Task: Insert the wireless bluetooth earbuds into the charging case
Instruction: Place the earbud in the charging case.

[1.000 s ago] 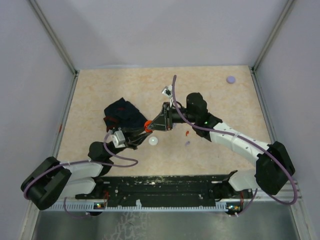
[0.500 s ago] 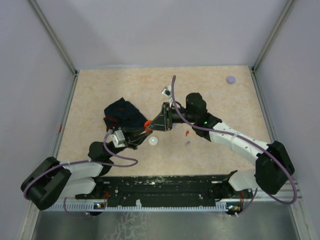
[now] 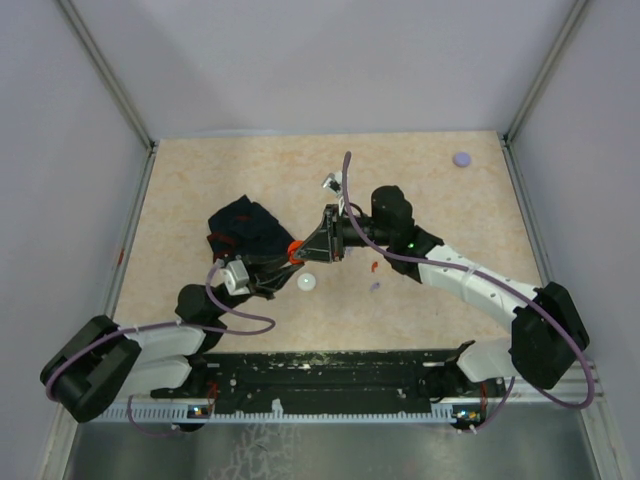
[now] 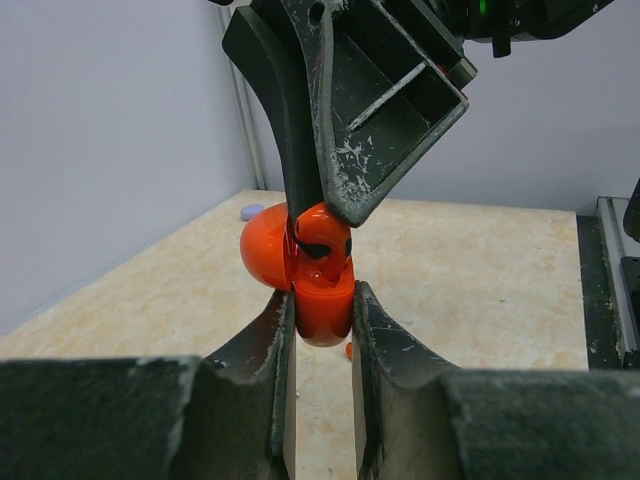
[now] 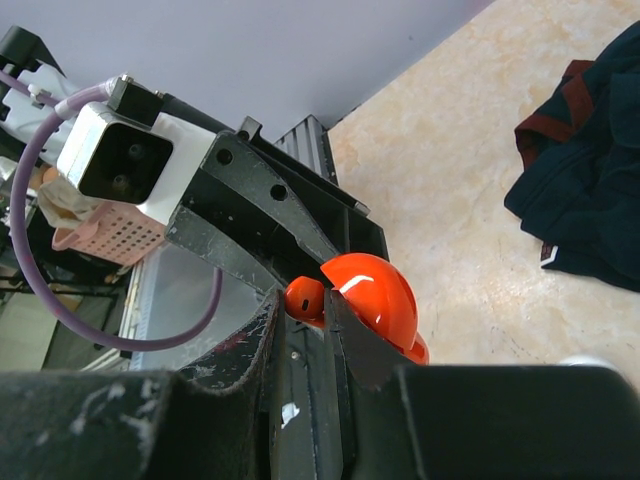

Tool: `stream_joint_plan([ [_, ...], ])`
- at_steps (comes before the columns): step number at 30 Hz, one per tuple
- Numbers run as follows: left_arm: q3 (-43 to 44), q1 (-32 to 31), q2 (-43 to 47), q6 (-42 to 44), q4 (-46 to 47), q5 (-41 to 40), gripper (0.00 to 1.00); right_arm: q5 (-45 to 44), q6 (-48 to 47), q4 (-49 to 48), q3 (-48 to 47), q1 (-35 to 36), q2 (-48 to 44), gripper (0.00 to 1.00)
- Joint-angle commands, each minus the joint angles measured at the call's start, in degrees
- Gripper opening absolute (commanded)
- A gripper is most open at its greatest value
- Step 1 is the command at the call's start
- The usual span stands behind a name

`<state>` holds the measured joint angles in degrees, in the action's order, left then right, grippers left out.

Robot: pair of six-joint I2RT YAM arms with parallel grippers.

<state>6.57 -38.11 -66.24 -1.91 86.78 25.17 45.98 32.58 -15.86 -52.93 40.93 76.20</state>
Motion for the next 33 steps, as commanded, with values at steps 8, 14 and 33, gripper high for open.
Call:
stream_joint_plan([
  [8, 0.44, 0.23, 1.86, -1.08, 15.81, -1.07, 0.00, -0.22, -1.11, 1.32, 0.48, -1.77, -0.88, 0.14],
  [14, 0.96, 0.23, 1.36, -1.58, 15.82, 0.60, 0.00, 1.08, -0.95, 0.74, 0.62, -1.82, -0.15, 0.14],
  [33, 1.07, 0.40, 1.37, -3.08, 15.79, 2.22, 0.00, 0.17, -6.31, 8.36, -1.39, -1.73, 0.93, 0.18],
])
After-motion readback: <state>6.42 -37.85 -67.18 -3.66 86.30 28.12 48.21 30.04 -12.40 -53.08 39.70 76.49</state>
